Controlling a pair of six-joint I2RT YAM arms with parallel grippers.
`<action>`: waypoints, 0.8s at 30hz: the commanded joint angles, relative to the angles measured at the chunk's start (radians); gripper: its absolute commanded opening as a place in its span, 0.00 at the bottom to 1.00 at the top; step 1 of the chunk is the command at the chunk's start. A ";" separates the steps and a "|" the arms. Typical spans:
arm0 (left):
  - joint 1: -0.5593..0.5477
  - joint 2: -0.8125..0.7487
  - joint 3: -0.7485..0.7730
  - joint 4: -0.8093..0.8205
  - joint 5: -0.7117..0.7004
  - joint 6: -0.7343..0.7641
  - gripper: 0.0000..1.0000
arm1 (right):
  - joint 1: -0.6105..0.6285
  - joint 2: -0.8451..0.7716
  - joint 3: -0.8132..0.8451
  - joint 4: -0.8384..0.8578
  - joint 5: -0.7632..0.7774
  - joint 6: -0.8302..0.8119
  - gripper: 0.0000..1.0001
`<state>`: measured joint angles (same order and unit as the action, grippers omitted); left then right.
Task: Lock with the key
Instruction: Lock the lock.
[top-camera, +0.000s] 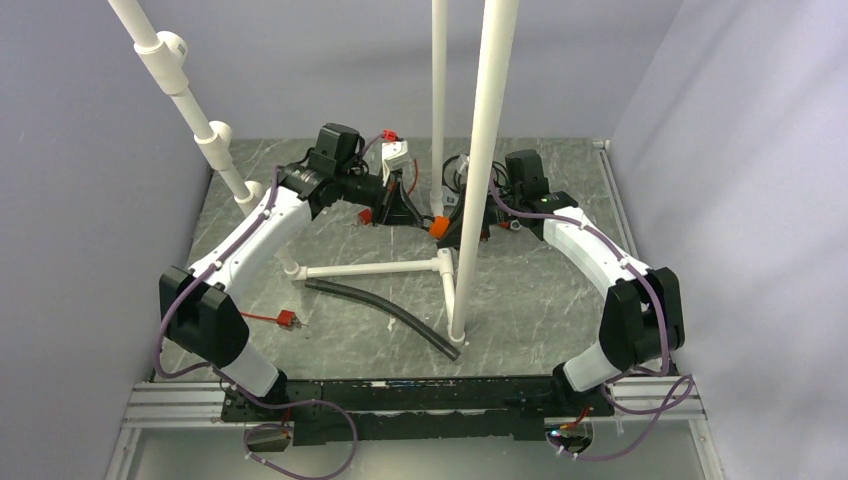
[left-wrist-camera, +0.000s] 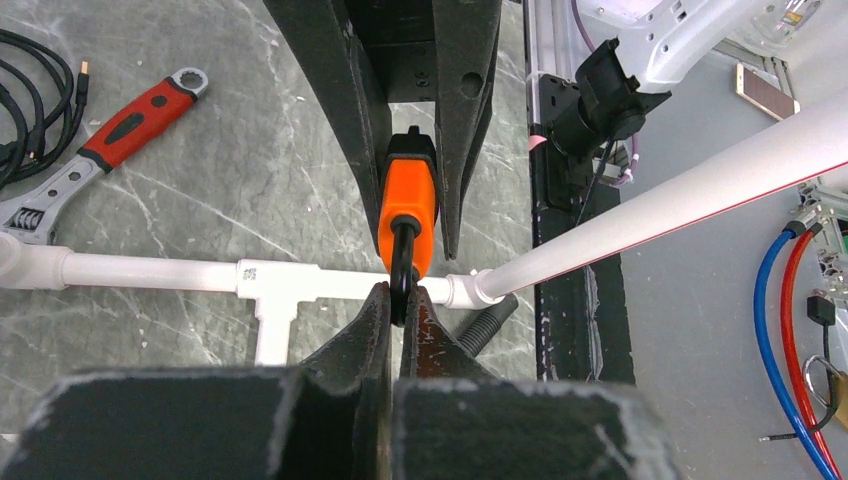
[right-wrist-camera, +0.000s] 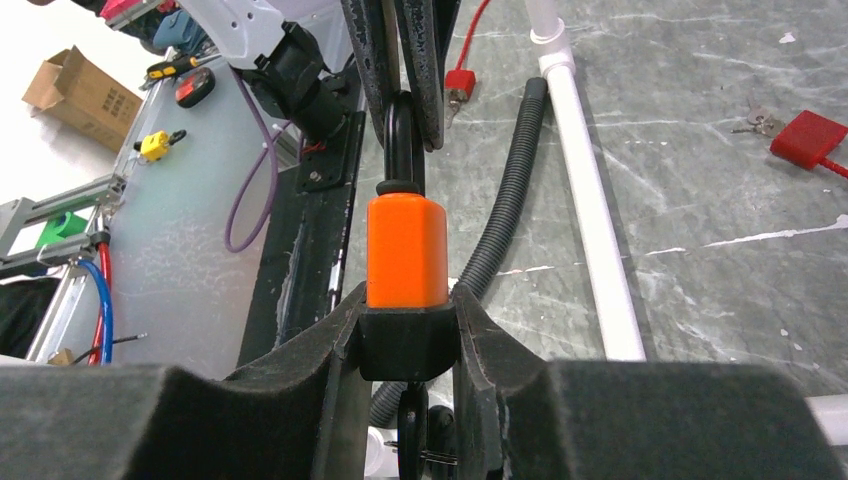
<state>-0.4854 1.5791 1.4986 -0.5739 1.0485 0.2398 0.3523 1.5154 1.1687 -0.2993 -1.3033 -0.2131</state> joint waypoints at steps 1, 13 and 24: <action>-0.122 0.026 -0.038 0.081 0.087 -0.073 0.00 | 0.055 -0.011 0.103 0.190 -0.049 0.003 0.00; -0.144 0.045 -0.048 0.121 0.099 -0.109 0.00 | 0.067 0.003 0.121 0.174 -0.057 -0.024 0.00; -0.035 -0.021 -0.005 -0.023 0.073 0.018 0.07 | 0.011 -0.014 0.090 -0.029 -0.046 -0.188 0.00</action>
<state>-0.4889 1.5810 1.4681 -0.5365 1.0542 0.1989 0.3454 1.5284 1.1904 -0.4152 -1.3022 -0.3153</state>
